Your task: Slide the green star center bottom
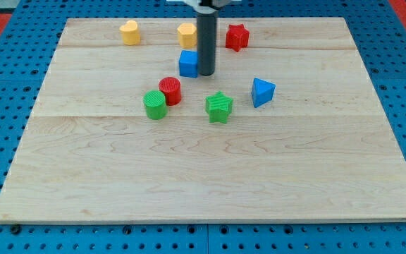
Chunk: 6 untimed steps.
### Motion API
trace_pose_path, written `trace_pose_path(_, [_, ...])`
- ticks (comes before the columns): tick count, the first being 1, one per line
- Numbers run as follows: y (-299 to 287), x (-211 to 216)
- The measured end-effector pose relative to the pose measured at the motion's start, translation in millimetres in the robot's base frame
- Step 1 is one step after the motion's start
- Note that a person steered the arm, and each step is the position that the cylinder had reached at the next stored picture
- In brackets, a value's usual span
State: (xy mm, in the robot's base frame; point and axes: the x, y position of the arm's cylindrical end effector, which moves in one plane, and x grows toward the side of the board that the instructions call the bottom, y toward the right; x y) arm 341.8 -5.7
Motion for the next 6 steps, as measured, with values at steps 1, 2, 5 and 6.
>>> trace_pose_path(1, [13, 5])
trace_pose_path(2, [19, 20])
trace_pose_path(5, [23, 151])
trace_pose_path(6, [-71, 157])
